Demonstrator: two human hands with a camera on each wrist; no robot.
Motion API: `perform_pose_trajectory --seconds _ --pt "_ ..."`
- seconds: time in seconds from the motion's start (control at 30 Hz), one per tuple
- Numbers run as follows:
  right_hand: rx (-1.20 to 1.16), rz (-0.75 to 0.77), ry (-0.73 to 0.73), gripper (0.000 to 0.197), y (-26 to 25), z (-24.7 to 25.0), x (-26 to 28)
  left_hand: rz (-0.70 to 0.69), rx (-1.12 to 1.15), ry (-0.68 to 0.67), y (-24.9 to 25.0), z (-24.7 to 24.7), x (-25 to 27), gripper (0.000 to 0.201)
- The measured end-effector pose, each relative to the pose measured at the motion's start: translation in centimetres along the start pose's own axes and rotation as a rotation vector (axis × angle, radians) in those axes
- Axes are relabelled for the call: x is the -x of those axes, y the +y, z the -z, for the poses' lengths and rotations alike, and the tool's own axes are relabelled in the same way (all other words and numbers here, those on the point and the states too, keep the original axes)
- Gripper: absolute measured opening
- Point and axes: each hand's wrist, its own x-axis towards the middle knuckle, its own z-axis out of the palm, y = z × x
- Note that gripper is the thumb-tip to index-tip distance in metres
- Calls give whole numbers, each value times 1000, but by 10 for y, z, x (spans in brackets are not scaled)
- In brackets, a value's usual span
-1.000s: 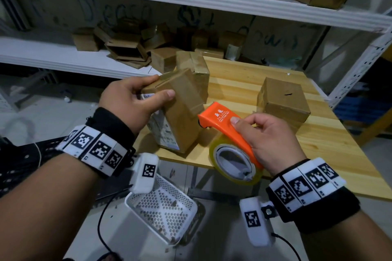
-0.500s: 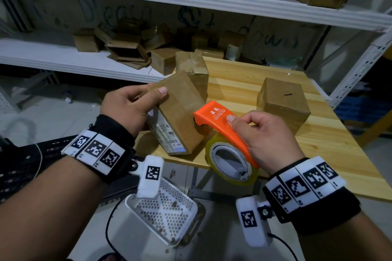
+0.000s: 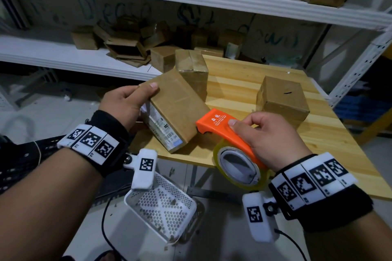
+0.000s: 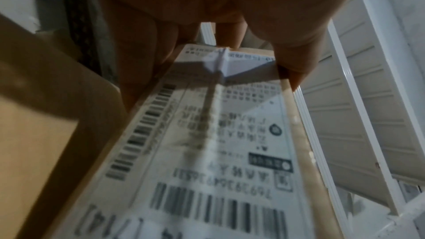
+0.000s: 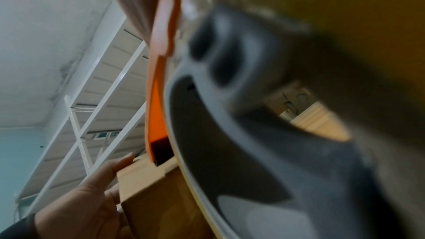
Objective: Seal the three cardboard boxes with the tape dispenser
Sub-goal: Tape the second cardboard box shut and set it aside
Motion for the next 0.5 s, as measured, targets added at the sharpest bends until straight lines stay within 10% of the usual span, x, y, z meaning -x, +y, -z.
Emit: perform_pose_trajectory --seconds 0.27,0.5 --pt "70 -8 14 46 -9 -3 -5 -94 -416 73 -2 10 -4 33" --pt "89 -10 21 47 -12 -5 -7 -621 -855 19 -8 2 -2 49"
